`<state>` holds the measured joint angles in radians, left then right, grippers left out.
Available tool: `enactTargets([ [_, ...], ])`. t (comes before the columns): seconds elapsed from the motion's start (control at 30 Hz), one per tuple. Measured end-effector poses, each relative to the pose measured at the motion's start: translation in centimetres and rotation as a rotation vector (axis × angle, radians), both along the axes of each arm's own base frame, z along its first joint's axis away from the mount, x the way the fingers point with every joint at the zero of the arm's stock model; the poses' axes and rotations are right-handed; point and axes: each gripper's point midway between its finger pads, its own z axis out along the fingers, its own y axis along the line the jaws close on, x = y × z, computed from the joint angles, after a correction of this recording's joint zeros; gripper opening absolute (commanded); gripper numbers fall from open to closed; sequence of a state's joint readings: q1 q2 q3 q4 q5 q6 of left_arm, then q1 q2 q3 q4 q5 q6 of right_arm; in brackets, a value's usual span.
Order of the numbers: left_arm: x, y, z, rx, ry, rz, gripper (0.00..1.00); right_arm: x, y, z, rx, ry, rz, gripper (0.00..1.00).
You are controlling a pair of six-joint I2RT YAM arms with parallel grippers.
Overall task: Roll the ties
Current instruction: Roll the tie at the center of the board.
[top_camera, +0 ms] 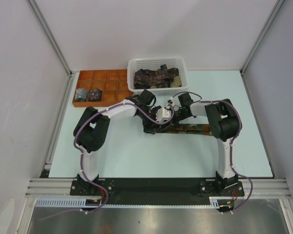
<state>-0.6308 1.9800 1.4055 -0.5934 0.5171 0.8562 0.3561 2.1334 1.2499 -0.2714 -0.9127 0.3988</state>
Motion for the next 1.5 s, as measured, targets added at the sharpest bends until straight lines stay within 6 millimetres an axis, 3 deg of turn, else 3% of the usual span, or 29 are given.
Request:
enactTargets([
  [0.07, 0.1, -0.1, -0.4, 0.022, -0.008, -0.012, 0.64, 0.1, 0.4, 0.0, 0.006, 0.001, -0.001, 0.0],
  [0.1, 0.2, -0.1, -0.6, 0.03, -0.008, -0.014, 0.51, 0.1, 0.6, 0.0, 0.009, 0.001, -0.002, 0.0],
  [0.2, 0.3, 0.4, -1.3, 0.068, -0.012, -0.032, 0.33, 0.2, 1.2, 0.1, 0.018, -0.007, -0.001, 0.01],
  [0.3, 0.5, 1.0, -1.6, 0.093, -0.027, -0.048, 0.23, 0.1, 1.9, 0.3, 0.027, -0.017, 0.009, 0.17],
  [0.33, 0.6, 1.1, -1.6, 0.096, -0.027, -0.05, 0.22, 0.0, 2.0, 0.4, 0.03, -0.02, 0.012, 0.24],
  [0.5, 0.8, 1.5, -1.7, 0.094, -0.034, -0.061, 0.19, 0.1, 1.4, 1.2, 0.039, -0.024, 0.031, 0.37],
  [0.6, 0.7, 1.6, -1.7, 0.089, -0.04, -0.069, 0.19, 0.5, 0.2, 2.5, 0.044, -0.037, 0.023, 0.37],
  [0.77, 0.7, 1.7, -1.8, 0.085, -0.041, -0.069, 0.18, 3.2, -0.7, 4.7, 0.035, -0.145, 0.003, 0.3],
  [0.9, 0.7, 1.7, -1.7, 0.084, -0.042, -0.068, 0.18, 3.4, -0.5, 3.9, -0.033, -0.184, 0.019, 0.29],
  [1.1, 0.5, 2.0, -1.7, 0.085, -0.042, -0.057, 0.18, 1.7, -0.2, 0.9, -0.141, -0.157, 0.082, 0.21],
  [1.27, 0.3, 2.1, -1.6, 0.083, -0.036, -0.046, 0.18, 1.0, -0.2, 0.6, -0.159, -0.176, 0.12, 0.2],
  [1.37, 0.2, 2.2, -1.6, 0.082, -0.032, -0.038, 0.17, 0.9, -0.3, 0.7, -0.156, -0.176, 0.13, 0.23],
  [1.5, 0.2, 2.2, -1.6, 0.082, -0.03, -0.034, 0.17, 0.8, -0.1, 1.1, -0.125, -0.162, 0.126, 0.35],
])
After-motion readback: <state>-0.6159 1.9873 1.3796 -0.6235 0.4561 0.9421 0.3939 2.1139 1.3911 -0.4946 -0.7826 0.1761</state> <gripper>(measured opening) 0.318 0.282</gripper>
